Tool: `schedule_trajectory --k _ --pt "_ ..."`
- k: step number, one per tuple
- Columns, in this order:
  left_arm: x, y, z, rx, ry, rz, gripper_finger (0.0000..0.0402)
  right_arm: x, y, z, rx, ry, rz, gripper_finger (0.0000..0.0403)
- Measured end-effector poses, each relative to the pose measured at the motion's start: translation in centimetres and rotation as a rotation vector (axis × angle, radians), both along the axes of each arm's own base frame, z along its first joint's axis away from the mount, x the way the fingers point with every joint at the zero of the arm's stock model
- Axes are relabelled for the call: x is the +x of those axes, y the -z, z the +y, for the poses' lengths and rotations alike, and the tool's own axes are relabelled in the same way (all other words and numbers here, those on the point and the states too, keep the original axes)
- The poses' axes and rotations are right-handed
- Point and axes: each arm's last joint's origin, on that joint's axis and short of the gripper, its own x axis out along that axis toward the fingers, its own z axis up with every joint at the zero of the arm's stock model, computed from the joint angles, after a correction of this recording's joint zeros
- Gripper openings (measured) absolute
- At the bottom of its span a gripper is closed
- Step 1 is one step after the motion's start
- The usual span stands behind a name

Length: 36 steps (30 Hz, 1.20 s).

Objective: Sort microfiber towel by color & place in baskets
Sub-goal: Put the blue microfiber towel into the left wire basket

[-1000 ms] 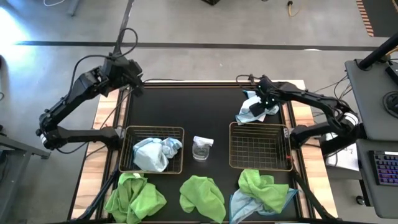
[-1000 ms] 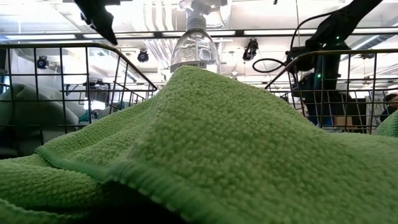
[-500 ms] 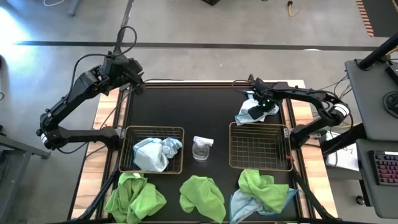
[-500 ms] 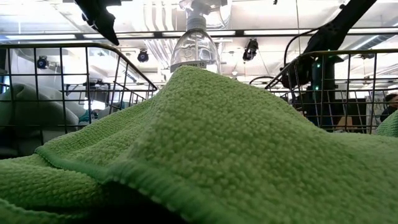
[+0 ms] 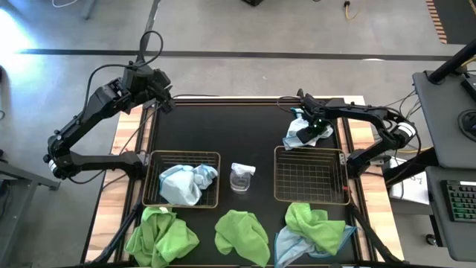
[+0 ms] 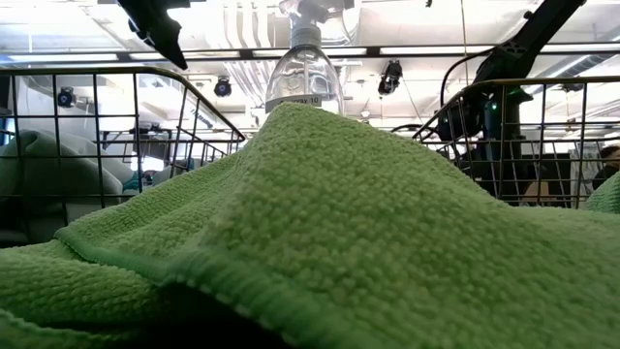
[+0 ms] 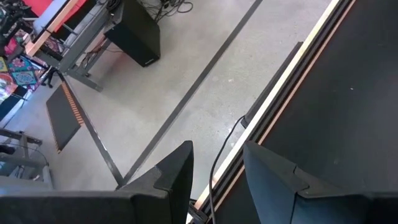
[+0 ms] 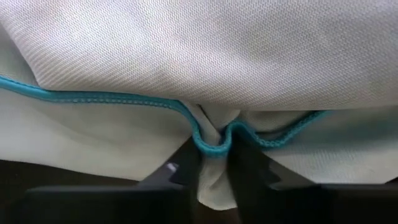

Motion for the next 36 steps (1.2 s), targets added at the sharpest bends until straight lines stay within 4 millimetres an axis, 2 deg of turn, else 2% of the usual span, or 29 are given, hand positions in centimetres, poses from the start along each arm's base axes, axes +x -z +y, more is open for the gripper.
schedule_trajectory --k 3,9,13,17,22,28,32,36 --pt "0.0 0.0 0.0 -0.001 -0.001 -0.001 0.0126 0.0 0.0 0.0 -0.005 0.001 -0.007 0.0018" --pt "-0.1 0.1 -0.1 -0.011 -0.001 0.011 0.0126 0.0 -0.4 0.0 -0.02 0.018 -0.023 0.0013" --pt "-0.1 0.1 -0.1 -0.014 -0.003 0.01 0.0126 0.0 -1.7 0.1 -0.059 0.026 -0.058 0.0012" --pt "-0.1 0.1 -0.1 -0.017 -0.007 0.004 0.0126 0.7 -5.0 -0.6 -0.173 0.03 -0.162 0.0012" --pt "-0.1 0.1 -0.1 -0.029 -0.026 -0.022 0.0126 1.9 -10.5 -0.8 -0.336 -0.002 -0.317 0.0011" --pt "-0.1 0.2 -0.1 -0.034 -0.03 -0.026 0.0126 3.4 -16.3 0.1 -0.474 -0.081 -0.466 0.0011" --pt "-0.1 0.2 -0.1 -0.04 -0.032 -0.023 0.0126 4.4 -19.1 1.1 -0.54 -0.142 -0.553 0.0011" --pt "0.0 0.3 -0.2 -0.06 -0.007 -0.042 0.0126 5.4 -20.9 2.1 -0.579 -0.191 -0.624 0.0012"
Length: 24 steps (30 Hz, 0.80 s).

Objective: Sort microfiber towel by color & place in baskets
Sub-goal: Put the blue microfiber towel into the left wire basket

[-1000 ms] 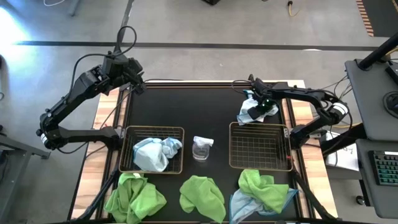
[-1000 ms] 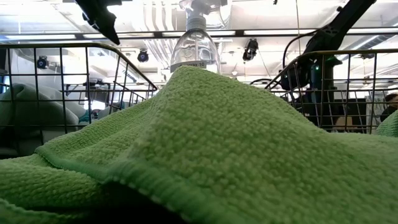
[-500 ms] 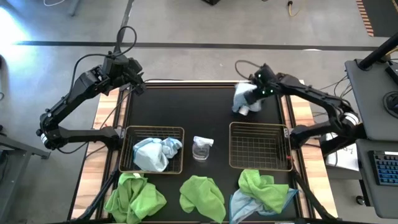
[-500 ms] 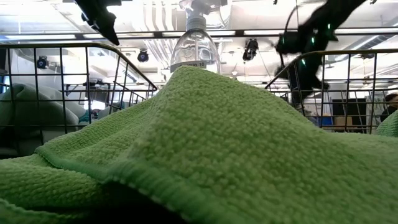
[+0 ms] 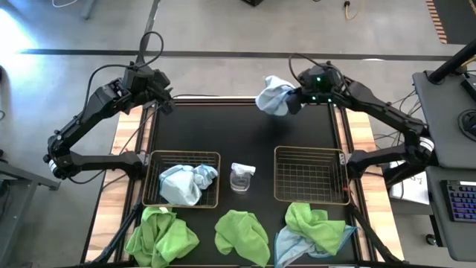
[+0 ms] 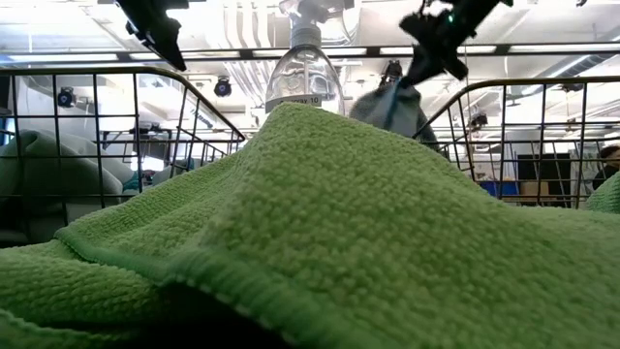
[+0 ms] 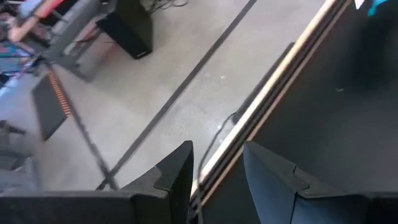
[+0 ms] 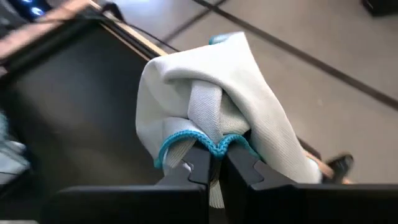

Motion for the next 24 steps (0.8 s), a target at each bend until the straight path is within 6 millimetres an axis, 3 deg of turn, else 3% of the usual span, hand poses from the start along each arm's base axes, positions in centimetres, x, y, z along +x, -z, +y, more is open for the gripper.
schedule_trajectory --k 9,18,24 --pt "0.6 -0.1 -0.4 -0.119 0.188 -0.136 0.0126 1.7 -1.8 1.7 -0.058 -0.085 -0.104 0.0012" --pt "2.3 -1.9 -0.8 -0.122 0.474 -0.406 0.0126 4.0 -2.0 2.5 -0.083 -0.14 -0.196 0.0013" --pt "4.0 -1.4 0.0 -0.135 0.516 -0.416 0.0126 5.5 -2.2 3.2 -0.116 -0.186 -0.259 0.0013"
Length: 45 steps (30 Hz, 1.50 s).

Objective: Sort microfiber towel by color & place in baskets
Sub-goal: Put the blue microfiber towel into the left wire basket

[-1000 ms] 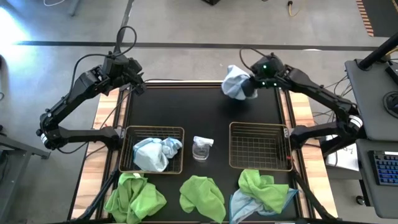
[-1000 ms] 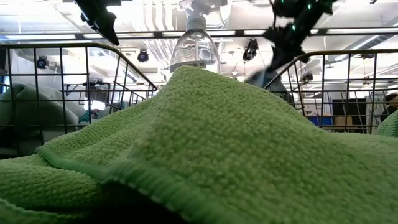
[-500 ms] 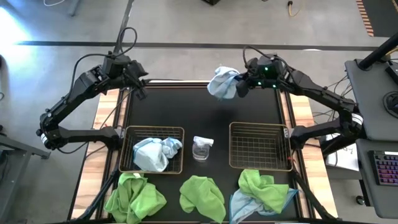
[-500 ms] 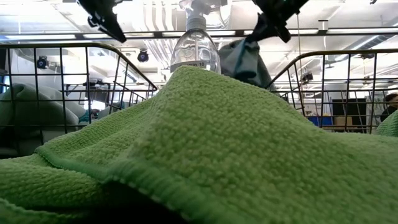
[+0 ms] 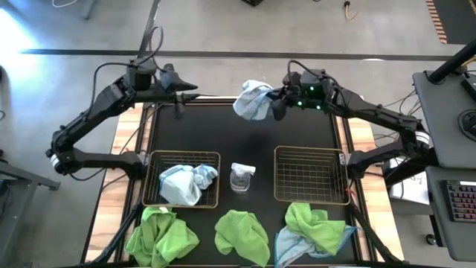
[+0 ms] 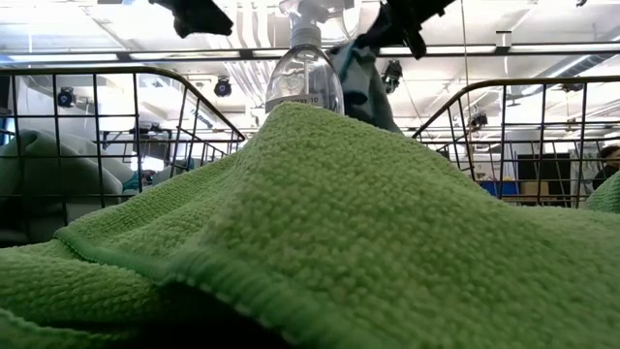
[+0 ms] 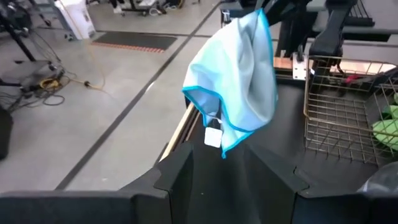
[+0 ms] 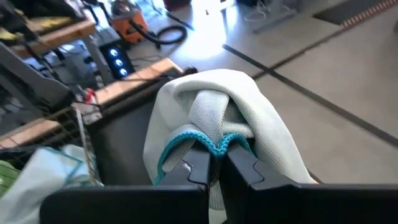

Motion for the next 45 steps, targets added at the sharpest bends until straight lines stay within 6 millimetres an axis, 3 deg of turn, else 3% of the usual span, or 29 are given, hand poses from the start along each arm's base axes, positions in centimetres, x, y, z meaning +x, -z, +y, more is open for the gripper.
schedule_trajectory --k 10,22,33,45 --pt "5.0 2.2 2.1 -0.012 0.118 0.004 0.0126 1.4 -0.5 1.4 -0.054 -0.073 -0.062 0.0013" --pt "8.2 4.2 2.9 -0.067 0.256 -0.007 0.0126 2.6 0.2 1.4 -0.062 -0.091 -0.061 0.0013" --pt "8.8 4.2 2.8 -0.046 0.269 -0.031 0.0126 3.7 1.0 1.2 -0.064 -0.098 -0.048 0.0013" --pt "8.8 4.1 2.8 -0.041 0.271 -0.037 0.0126 4.2 0.8 2.2 -0.084 -0.138 -0.072 0.0013"
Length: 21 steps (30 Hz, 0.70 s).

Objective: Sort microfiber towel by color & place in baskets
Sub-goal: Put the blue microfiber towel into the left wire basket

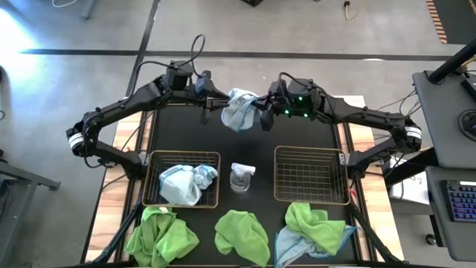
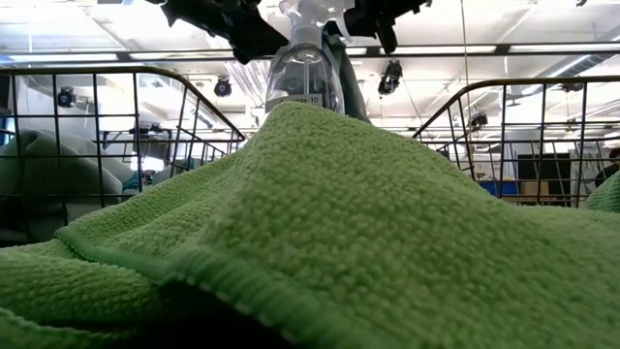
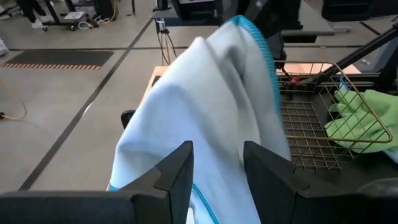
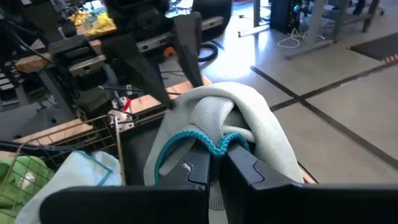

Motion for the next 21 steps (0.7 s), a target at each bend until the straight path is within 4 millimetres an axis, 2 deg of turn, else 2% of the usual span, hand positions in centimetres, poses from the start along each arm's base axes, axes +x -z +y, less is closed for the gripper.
schedule_trajectory --k 11,21 --pt "0.2 -0.1 -0.2 -0.016 0.002 -0.009 0.0126 0.4 -0.2 1.1 -0.035 -0.045 -0.015 0.0013" --pt "0.7 -0.1 -1.2 -0.016 0.037 -0.008 0.0126 0.4 -0.2 1.1 -0.038 -0.045 -0.014 0.0013"
